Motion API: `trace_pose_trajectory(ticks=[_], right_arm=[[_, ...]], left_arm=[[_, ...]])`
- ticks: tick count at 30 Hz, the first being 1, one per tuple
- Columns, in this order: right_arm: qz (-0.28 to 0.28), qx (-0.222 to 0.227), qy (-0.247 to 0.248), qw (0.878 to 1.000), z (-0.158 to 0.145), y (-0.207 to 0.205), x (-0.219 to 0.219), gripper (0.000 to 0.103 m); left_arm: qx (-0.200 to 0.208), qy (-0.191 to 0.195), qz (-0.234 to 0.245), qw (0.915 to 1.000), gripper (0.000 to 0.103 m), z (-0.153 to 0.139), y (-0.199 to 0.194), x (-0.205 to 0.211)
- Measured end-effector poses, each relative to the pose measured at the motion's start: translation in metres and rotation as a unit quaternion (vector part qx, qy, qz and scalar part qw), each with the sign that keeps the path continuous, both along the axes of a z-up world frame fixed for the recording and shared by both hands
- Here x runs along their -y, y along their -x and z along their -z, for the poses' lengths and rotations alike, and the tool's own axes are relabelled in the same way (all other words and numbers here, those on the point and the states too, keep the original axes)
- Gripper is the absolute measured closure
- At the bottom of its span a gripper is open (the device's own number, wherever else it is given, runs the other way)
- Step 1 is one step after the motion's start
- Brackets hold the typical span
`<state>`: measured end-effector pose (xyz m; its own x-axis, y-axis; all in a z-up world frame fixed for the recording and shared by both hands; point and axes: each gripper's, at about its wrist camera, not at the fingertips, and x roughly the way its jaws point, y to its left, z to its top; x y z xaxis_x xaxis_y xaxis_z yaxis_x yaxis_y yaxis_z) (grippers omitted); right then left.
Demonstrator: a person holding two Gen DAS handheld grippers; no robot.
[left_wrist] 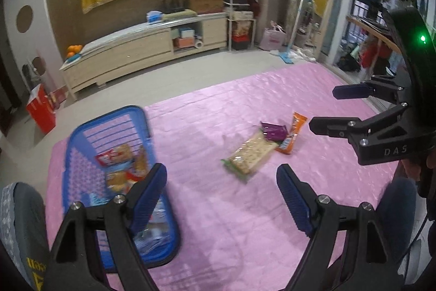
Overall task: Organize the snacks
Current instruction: 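Move both tools back toward the green-zip cracker pack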
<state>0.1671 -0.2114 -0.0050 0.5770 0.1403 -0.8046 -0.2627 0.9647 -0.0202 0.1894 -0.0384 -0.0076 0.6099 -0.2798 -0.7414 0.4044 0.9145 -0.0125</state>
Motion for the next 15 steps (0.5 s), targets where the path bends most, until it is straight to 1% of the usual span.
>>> trace_pose_trajectory(ticks=[10, 14, 15], right_arm=[[0.037, -0.03, -0.006, 0.999, 0.037, -0.008, 0.054, 0.018], [0.047, -0.042, -0.003, 0.998, 0.055, -0.011, 0.067, 0.018], [0.049, -0.043, -0.005, 0.998, 0.059, -0.012, 0.07, 0.018]], left_arm=[[-0.021, -0.017, 0.032, 0.9991, 0.022, 0.029, -0.027, 0.052], [-0.032, -0.027, 0.041, 0.9983, 0.022, 0.048, -0.038, 0.066], [-0.041, -0.027, 0.043, 0.9978, 0.022, 0.056, -0.042, 0.069]])
